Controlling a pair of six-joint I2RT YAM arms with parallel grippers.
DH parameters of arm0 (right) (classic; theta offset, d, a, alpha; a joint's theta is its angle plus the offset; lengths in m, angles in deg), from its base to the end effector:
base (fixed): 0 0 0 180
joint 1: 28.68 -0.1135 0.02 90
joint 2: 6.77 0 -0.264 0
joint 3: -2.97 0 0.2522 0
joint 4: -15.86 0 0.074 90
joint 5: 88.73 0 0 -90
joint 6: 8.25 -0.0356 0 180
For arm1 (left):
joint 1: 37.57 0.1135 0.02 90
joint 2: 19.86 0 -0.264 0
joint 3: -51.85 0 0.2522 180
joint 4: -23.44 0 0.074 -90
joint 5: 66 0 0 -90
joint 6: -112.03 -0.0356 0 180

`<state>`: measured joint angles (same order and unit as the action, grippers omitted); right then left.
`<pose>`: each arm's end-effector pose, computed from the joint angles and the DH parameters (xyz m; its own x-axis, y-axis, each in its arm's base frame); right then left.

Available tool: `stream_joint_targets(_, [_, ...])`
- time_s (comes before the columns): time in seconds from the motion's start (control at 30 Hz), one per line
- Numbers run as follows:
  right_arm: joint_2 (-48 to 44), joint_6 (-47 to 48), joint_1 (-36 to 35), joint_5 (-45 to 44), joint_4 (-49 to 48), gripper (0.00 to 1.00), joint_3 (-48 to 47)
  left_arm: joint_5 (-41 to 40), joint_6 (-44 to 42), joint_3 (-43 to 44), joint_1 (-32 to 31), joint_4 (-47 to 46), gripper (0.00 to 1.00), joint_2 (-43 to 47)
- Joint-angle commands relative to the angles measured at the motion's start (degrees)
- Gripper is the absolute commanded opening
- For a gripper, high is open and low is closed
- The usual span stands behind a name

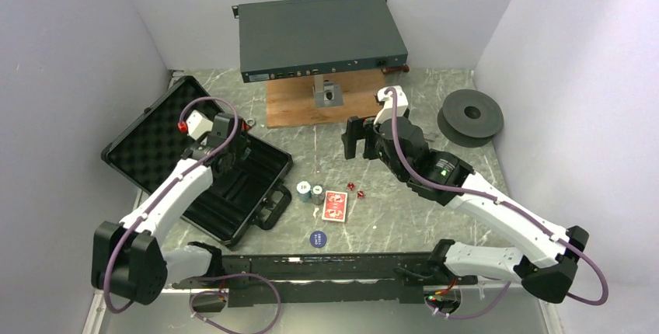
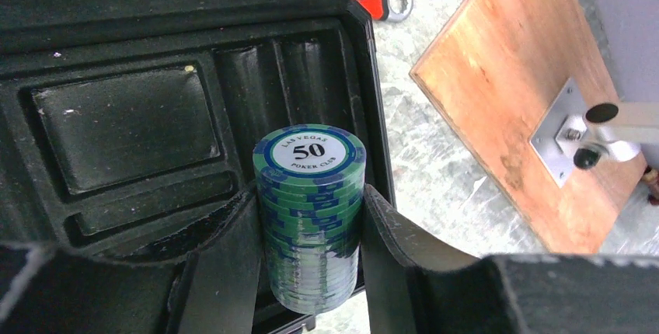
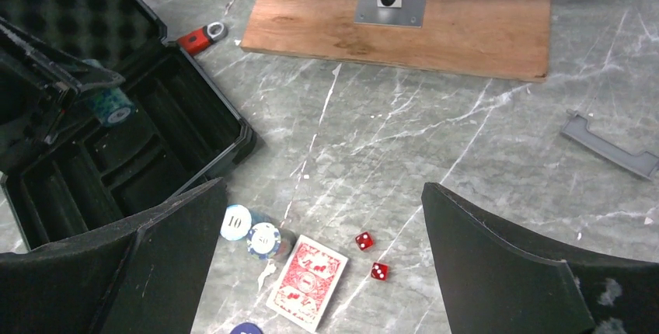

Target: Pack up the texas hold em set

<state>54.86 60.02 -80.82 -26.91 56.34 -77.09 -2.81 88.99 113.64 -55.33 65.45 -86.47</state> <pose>0.1553 0.1724 0.3860 -0.3722 0.0529 -0.9266 -0.3116 0.9333 0.1785 0.2324 -0.0576 0.2575 -0.2519 -0.7817 -0.5705 -0.6476 0.5742 -0.5008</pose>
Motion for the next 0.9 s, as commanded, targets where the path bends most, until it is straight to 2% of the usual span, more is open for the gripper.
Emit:
stream_joint_targets(0.0, [-2.4,-1.7,0.2,-0.1,0.8,1.0,0.3,-0.7,5.8,6.8,1.1,-1.6,0.0,-3.6])
stream_joint_targets(0.3, [-2.5,-1.8,0.2,-0.5,2.6,1.0,-0.1,1.9,6.8,9.6,2.8,-5.1,0.0,-12.0])
stream_joint_targets(0.4, [-2.7,-1.7,0.2,-0.5,2.8,1.0,-0.1,2.8,5.8,9.7,3.4,-7.5,0.0,-14.3])
stream_joint_targets(0.53, [-2.2,-1.6,0.3,-0.4,3.8,1.0,-0.7,2.3,3.4,12.4,4.0,-6.2,0.0,-18.1])
stream_joint_targets(0.87, [-1.4,-1.6,0.2,-0.6,4.8,1.0,-1.4,4.2,3.3,12.7,5.2,-8.3,0.0,-22.2])
